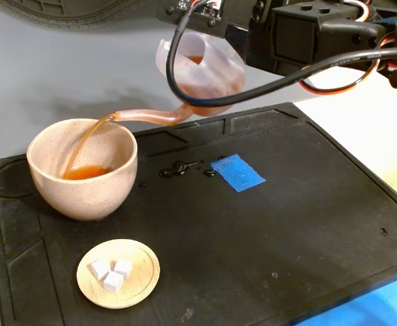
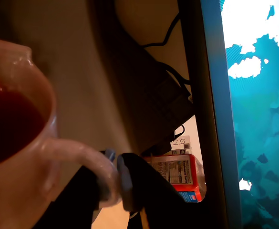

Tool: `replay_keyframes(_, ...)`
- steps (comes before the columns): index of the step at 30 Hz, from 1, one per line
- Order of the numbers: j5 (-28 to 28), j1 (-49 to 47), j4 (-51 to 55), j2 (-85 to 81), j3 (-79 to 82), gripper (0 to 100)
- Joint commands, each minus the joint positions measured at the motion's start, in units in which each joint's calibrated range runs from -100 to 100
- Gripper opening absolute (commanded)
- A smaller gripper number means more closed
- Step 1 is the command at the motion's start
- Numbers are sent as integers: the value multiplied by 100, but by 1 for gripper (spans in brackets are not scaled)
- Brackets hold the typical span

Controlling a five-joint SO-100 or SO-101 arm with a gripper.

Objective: Pick up a kettle and pour liquid into a cup.

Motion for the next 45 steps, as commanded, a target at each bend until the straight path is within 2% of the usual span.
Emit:
replay_keyframes(1, -220, 13, -18, -88, -477, 1)
replay_keyframes(20, -267, 21, -18, -88, -387, 1)
replay_keyframes(23, -740, 21, -18, -79, -378, 1)
replay_keyframes(34, -1438, 203, -1, -71, -350, 1)
replay_keyframes(38, -1742, 302, -18, -139, 330, 1)
replay_keyframes(43, -1779, 538, -18, -148, 757, 1)
replay_keyframes(45, -2031, 607, -27, -148, 956, 1)
